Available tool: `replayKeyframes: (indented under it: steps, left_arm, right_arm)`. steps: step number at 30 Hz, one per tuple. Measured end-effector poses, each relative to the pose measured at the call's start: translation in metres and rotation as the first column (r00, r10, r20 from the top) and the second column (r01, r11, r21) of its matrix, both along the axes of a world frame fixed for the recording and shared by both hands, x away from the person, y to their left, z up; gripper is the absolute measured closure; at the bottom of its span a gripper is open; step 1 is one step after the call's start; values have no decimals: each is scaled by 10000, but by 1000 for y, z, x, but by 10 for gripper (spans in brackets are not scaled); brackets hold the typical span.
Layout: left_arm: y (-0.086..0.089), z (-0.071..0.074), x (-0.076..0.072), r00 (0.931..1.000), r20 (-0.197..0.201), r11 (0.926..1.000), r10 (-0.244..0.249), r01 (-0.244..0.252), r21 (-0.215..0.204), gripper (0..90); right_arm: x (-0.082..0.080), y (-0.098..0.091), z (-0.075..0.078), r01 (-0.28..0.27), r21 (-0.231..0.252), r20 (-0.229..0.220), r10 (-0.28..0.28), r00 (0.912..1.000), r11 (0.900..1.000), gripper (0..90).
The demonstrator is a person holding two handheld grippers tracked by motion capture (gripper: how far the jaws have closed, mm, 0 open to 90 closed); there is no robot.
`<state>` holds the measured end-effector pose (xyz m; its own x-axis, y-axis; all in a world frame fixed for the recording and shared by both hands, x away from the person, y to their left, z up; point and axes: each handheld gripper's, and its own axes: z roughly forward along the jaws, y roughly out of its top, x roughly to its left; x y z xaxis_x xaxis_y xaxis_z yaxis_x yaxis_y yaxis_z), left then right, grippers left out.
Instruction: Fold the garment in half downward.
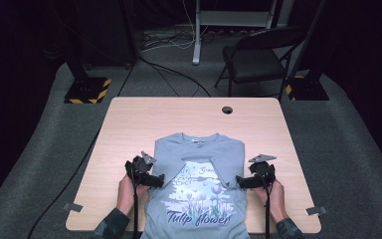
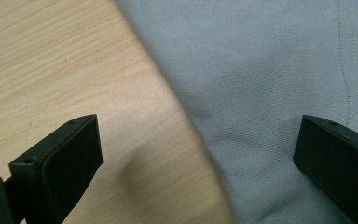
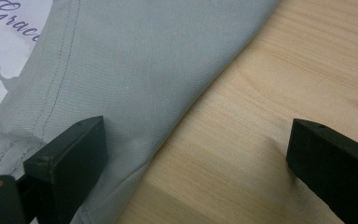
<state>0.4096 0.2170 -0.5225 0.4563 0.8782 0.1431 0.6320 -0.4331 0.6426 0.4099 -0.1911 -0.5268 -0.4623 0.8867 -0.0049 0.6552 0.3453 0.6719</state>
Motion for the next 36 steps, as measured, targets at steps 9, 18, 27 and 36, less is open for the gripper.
replayKeyframes:
  steps: [9, 18, 27, 36]
  left_arm:
    - [4, -1, -14, 9999, -85, 9999, -129, 128, -74, 5]
    - [7, -2, -26, 9996, -213, 9996, -174, 170, -206, 4]
    - [10, -2, -34, 9992, -363, 9993, -156, 144, -334, 4]
    - [14, -2, -33, 9983, -512, 9975, -288, 254, -662, 5]
  right_arm:
    - [-9, 1, -1, -188, 39, -28, 188, 9998, 9998, 47]
    - [-19, 2, -1, -369, 17, -22, 369, 9993, 9993, 47]
    - [-24, 1, -1, -480, 28, -20, 480, 9988, 9988, 47]
    - [-24, 1, -2, -506, 35, -43, 506, 9987, 9987, 34]
